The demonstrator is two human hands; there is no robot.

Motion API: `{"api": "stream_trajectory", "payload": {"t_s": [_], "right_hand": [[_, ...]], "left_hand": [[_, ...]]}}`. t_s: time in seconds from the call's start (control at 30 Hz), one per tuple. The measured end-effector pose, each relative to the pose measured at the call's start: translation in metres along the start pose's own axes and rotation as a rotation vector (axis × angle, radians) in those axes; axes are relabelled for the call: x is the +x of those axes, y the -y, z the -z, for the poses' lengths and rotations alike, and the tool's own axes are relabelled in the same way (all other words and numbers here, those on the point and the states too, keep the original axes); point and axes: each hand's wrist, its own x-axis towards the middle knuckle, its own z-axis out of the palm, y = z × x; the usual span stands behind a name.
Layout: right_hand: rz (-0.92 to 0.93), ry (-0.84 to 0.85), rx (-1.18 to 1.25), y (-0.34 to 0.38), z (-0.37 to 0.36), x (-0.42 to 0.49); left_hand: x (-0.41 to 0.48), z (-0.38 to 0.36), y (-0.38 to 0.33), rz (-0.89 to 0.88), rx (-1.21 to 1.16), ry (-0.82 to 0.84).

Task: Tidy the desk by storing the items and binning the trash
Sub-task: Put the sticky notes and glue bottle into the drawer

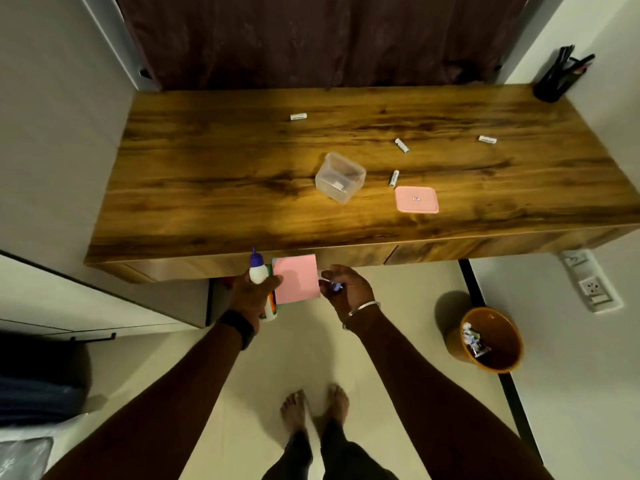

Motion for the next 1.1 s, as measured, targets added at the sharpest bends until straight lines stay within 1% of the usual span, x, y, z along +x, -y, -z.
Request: {"api": "stream_trajectory", "payload": {"t_s": [0.07, 0.13, 0.3, 0.47, 0.73, 0.9, 1.1], "right_hand": [[-0.109, -0.029, 0.138, -0.005, 0.007, 0.011], [-0.177, -0.051, 0.202, -0.012, 0.014, 0.026], [-0.247, -0.127, 0.338, -0.038, 0.027, 0.065], [-0.244, -0.160, 0.418, -0.054, 0.022, 0.097], [-0.214, -0.047, 0.615, -0.069, 0.011, 0.121], [-0.203, 0.029, 0.606, -0.070, 0.012, 0.117], [-0.193, 0.027, 0.622, -0.069, 0.013, 0.113]], "left_hand": [[0.001, 0.002, 0.013, 0.005, 0.009, -0.027], [0.000, 0.003, 0.022, -0.006, 0.022, -0.031], [0.006, 0.011, 0.047, 0.003, 0.032, -0.026], [0.014, 0.025, 0.058, 0.023, 0.036, -0.030], [0.017, 0.035, 0.067, 0.048, 0.008, -0.036], [0.014, 0.032, 0.064, 0.032, 0.012, -0.035], [0.007, 0.028, 0.068, 0.031, 0.014, -0.008]]}}
